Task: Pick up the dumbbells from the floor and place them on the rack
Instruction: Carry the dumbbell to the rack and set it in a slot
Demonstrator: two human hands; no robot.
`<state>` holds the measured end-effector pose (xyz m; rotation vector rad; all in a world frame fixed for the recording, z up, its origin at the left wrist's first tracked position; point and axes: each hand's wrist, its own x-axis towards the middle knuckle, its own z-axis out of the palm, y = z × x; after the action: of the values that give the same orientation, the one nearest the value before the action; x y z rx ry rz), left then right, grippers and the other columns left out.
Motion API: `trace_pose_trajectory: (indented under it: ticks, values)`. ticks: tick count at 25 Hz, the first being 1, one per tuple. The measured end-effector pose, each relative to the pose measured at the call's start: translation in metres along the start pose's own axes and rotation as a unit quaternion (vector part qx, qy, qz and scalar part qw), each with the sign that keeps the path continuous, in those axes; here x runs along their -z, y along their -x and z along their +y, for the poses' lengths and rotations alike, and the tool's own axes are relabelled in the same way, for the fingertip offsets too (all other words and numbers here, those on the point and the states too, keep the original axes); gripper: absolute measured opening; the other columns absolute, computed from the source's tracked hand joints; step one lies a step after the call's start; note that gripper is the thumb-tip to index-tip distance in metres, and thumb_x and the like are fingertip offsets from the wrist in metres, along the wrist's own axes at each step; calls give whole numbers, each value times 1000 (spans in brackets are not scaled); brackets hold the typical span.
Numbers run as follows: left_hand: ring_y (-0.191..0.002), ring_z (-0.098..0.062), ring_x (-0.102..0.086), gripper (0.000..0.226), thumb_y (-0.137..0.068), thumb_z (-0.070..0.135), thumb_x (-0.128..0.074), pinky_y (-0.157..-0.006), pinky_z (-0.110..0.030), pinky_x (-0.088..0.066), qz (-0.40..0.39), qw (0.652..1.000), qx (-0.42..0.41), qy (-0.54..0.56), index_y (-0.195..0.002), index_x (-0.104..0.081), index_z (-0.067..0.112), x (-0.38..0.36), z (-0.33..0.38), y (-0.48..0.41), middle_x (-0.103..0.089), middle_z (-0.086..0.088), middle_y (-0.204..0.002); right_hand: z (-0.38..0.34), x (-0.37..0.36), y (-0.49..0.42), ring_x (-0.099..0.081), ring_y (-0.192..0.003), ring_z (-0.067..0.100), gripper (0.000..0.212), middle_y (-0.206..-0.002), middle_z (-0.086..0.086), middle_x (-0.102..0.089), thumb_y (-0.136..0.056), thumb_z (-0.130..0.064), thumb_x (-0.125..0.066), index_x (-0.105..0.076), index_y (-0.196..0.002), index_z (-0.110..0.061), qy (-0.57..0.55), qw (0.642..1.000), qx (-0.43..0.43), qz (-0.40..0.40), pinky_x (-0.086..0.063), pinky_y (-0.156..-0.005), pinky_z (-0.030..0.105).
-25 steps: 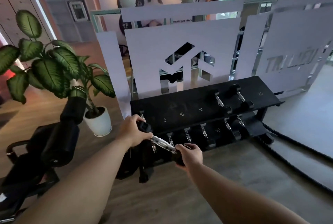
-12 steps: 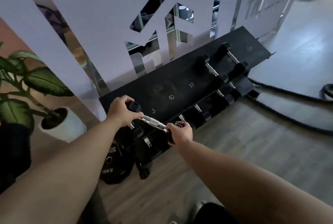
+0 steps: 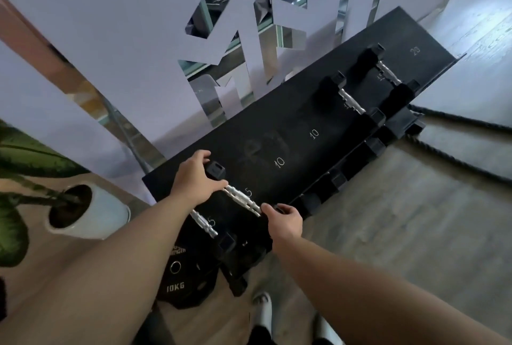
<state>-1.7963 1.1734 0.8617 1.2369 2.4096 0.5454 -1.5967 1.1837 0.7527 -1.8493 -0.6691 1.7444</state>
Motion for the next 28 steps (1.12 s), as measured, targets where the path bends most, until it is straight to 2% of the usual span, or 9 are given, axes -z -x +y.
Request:
trace_pose_trajectory:
  ticks: [5, 9, 13, 16, 18, 20, 23, 26, 28]
  values:
    - [-113, -23, -62, 76, -64, 37, -97, -88, -32, -50, -58, 997, -41, -44, -128, -58, 24, -42, -41, -76, -68, 0, -124, 21, -48, -48, -66, -76, 7, 45, -96, -12, -68, -75, -37, -86, -71, -116, -23, -12, 997, -36, 68, -44, -56, 21]
    - [-96, -18, -59, 66, -66, 36, -96, -77, -29, -46, -89, 992, -63, -67, -118, -56, 29, -69, -65, -121, -68, 0, -116, 34, -82, -83, -70, -83, 14, 48, -108, -2, -74, -78, -35, -86, -73, -122, -20, -13, 992, -60, 108, -54, -67, 26]
    - [-107, -22, -64, 69, -66, 31, -97, -83, -28, -47, -118, 988, -81, -66, -121, -56, 29, -85, -77, -157, -67, -2, -121, 41, -106, -107, -68, -83, 11, 52, -118, 0, -72, -80, -35, -86, -71, -127, -18, -7, 990, -44, 137, -50, -66, 24]
    - [-97, -15, -58, 66, -67, 28, -97, -82, -27, -46, -135, 984, -107, -51, -119, -56, 27, -97, -80, -174, -61, 5, -112, 43, -116, -120, -69, -89, 15, 53, -125, 4, -69, -82, -35, -84, -70, -130, -17, 10, 984, -29, 173, -50, -68, 24]
    - [-97, -13, -55, 65, -68, 24, -95, -82, -27, -46, -141, 980, -126, -54, -122, -58, 24, -107, -78, -178, -58, 5, -112, 43, -114, -126, -68, -99, 21, 53, -135, 7, -59, -85, -34, -82, -67, -133, -17, 57, 980, -33, 185, -55, -79, 29]
    - [-101, -18, -58, 65, -73, 19, -92, -84, -29, -49, -161, 973, -139, -85, -128, -57, 22, -117, -80, -176, -54, 0, -121, 43, -109, -126, -64, -101, 24, 55, -145, 10, -45, -91, -30, -77, -60, -141, -16, 109, 978, -39, 172, -53, -85, 27]
    - [-107, -22, -61, 61, -83, 18, -84, -90, -34, -54, -203, 961, -134, -134, -136, -53, 22, -127, -87, -168, -46, -4, -134, 45, -110, -118, -58, -95, 13, 52, -143, 4, -37, -94, -28, -74, -56, -143, -22, 147, 982, 30, 116, -48, -75, 16]
    - [-115, -22, -60, 59, -89, 26, -79, -92, -38, -54, -223, 950, -167, -141, -140, -51, 22, -118, -97, -164, -48, 0, -140, 53, -112, -101, -46, -115, 15, 31, -129, -3, -43, -93, -31, -72, -62, -122, -29, 195, 973, 75, 93, -42, -76, 13]
    - [-122, -22, -56, 61, -89, 41, -75, -95, -41, -53, -216, 944, -177, -177, -142, -50, 23, -98, -111, -166, -50, 1, -142, 69, -110, -90, -53, -115, 16, 21, -122, -3, -48, -93, -28, -70, -61, -112, -26, 215, 971, 79, 70, -49, -84, 19]
